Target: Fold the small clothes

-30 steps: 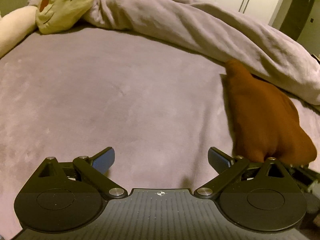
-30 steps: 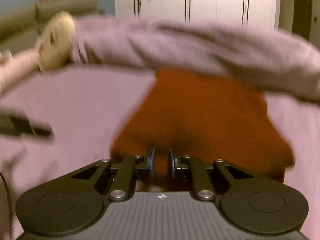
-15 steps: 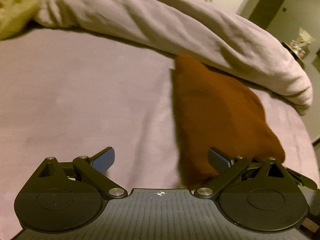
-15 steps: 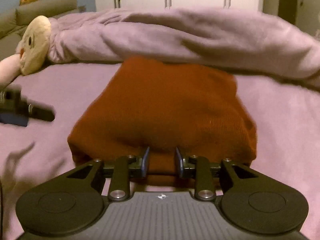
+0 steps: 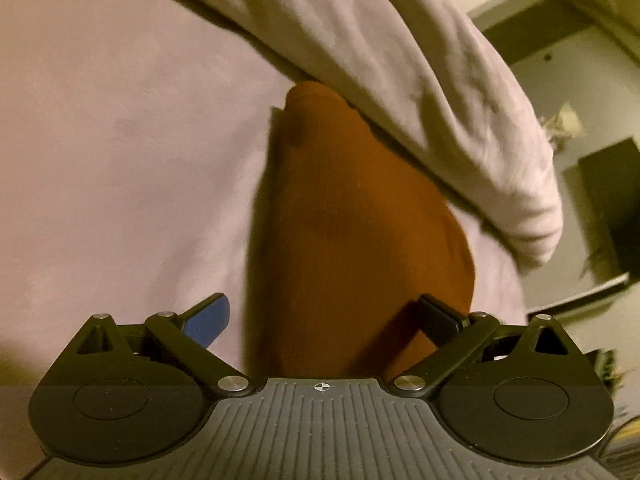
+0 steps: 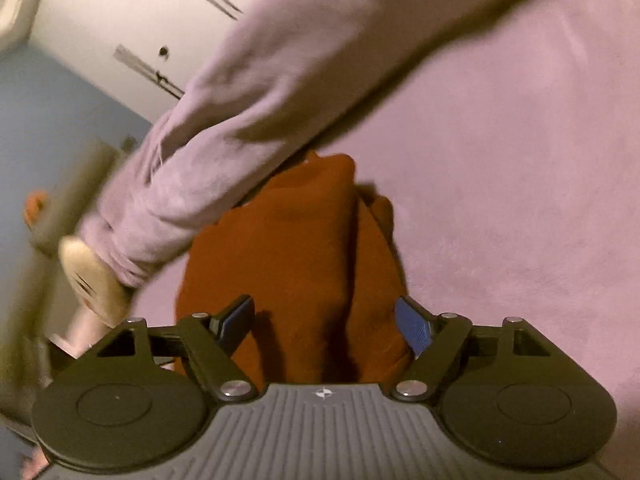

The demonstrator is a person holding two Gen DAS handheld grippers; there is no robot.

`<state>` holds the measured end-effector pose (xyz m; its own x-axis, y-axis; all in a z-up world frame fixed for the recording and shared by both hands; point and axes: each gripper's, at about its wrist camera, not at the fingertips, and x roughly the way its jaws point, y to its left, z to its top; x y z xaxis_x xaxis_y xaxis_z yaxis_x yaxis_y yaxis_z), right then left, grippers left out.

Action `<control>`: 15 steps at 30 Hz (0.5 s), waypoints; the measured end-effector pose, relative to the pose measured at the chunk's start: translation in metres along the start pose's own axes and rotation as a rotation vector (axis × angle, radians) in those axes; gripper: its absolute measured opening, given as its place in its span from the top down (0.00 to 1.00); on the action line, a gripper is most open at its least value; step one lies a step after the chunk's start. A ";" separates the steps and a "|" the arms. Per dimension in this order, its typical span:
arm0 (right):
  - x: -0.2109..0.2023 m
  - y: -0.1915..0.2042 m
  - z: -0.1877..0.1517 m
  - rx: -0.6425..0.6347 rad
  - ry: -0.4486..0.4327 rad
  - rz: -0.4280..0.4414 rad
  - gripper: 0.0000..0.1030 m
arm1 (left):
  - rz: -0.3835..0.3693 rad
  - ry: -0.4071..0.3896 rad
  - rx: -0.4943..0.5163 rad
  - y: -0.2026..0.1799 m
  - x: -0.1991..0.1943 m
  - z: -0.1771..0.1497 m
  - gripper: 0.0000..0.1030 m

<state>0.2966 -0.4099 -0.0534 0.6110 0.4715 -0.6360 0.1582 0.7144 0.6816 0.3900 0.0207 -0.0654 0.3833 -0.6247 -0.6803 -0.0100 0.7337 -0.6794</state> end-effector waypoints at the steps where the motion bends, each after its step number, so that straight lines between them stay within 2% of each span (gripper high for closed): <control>1: 0.004 -0.007 0.004 0.031 0.004 0.011 0.24 | -0.020 0.000 -0.013 0.002 0.004 0.003 0.01; 4: 0.023 -0.021 0.008 0.109 0.038 0.092 0.24 | -0.053 -0.004 -0.032 0.002 0.015 0.011 0.03; 5: 0.028 -0.020 0.009 0.112 0.047 0.118 0.24 | -0.059 -0.005 -0.029 0.001 0.018 0.012 0.07; 6: 0.035 -0.017 0.013 0.103 0.059 0.123 0.24 | -0.066 -0.004 -0.023 0.000 0.021 0.013 0.12; 8: 0.046 -0.008 0.014 0.069 0.086 0.118 0.25 | -0.069 -0.007 -0.012 -0.002 0.025 0.014 0.14; 9: 0.050 -0.005 0.015 0.050 0.092 0.111 0.30 | -0.069 -0.010 -0.014 -0.002 0.026 0.015 0.16; 10: 0.053 -0.002 0.014 0.028 0.093 0.098 0.41 | -0.075 -0.018 -0.017 0.000 0.026 0.016 0.18; 12: 0.058 -0.001 0.013 0.018 0.089 0.089 0.52 | -0.086 -0.027 -0.017 0.002 0.024 0.016 0.31; 14: 0.057 -0.002 0.010 0.025 0.074 0.098 0.59 | -0.112 -0.033 -0.021 0.004 0.020 0.015 0.44; 15: 0.054 -0.001 0.008 0.023 0.063 0.101 0.63 | -0.119 -0.040 -0.025 0.003 0.018 0.015 0.46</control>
<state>0.3362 -0.3892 -0.0852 0.5751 0.5726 -0.5844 0.1161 0.6499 0.7511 0.4105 0.0161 -0.0758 0.4193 -0.6957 -0.5833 0.0150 0.6478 -0.7617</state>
